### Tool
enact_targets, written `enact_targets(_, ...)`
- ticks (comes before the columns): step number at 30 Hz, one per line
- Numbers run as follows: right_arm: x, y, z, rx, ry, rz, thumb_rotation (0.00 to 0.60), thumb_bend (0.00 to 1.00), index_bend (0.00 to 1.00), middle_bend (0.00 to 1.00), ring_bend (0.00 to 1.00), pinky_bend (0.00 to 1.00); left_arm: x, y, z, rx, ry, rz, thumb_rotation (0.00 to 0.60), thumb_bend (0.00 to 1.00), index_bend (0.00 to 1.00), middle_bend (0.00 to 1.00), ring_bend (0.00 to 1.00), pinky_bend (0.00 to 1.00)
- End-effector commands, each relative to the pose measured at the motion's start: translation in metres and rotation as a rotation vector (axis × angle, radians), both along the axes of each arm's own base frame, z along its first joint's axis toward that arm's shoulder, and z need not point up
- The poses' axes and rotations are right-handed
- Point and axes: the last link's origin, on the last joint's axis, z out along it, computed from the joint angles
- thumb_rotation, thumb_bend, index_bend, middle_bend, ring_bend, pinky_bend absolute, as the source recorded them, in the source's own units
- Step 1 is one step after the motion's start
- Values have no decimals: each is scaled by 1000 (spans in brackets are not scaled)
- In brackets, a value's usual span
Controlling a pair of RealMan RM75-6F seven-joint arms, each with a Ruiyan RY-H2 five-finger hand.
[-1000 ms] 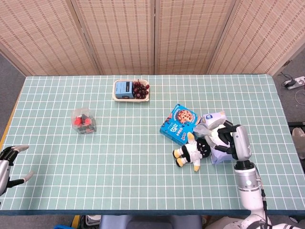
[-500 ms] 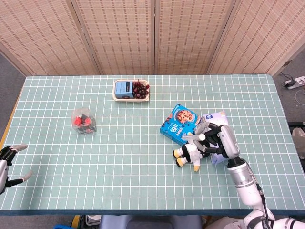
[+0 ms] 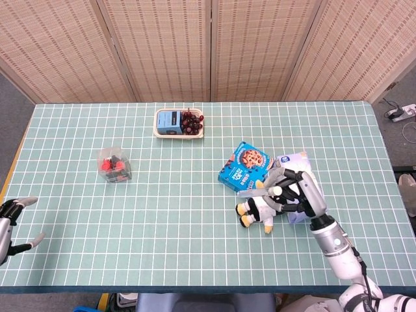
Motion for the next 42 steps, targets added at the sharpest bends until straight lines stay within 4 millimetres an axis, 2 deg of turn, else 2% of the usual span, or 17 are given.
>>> enact_targets(1,-9,-2,4,-28,70,41,600,329,658,1000,1000,1000,0,0,0,-1,0,2,600,169,288,260,196,473)
enact_targets(8,-15,-8,-10,-218,388,40,600,330,658,1000,1000,1000,-1,0,0,-3,0,7,600,170,288,260,196,473)
enact_targets(12,-12,-8,-15,-266,447,34,600,330,658,1000,1000,1000,-1,0,0,-2,-1,7,600,170,288,260,196,473)
enact_targets(15,-6,-6,-15,-230,352,31,600,330,659,1000,1000,1000,-1,0,0,-2,-1,6,600,169,288,260,196,473)
enact_targets(20,-2,-2,-5,-68,60,62,600,331,665,1000,1000,1000,-1,0,0,-2,-1,8,600,169,288,260,196,473)
enact_targets(28,-8,-1,2,7,-60,100,600,330,672,1000,1000,1000,-1,1,-1,-5,4,10,600,169,288,260,196,473)
enact_targets(30,-11,-3,1,-22,-12,94,600,330,674,1000,1000,1000,-1,1,-1,-6,5,12,600,169,288,260,196,473)
enact_targets(38,-16,-9,-14,-267,371,72,600,330,674,1000,1000,1000,-1,1,-1,-7,5,14,600,169,288,260,196,473)
enact_targets(42,-12,-7,-20,-296,412,80,600,330,674,1000,1000,1000,-1,1,0,-5,3,14,600,169,288,260,196,473)
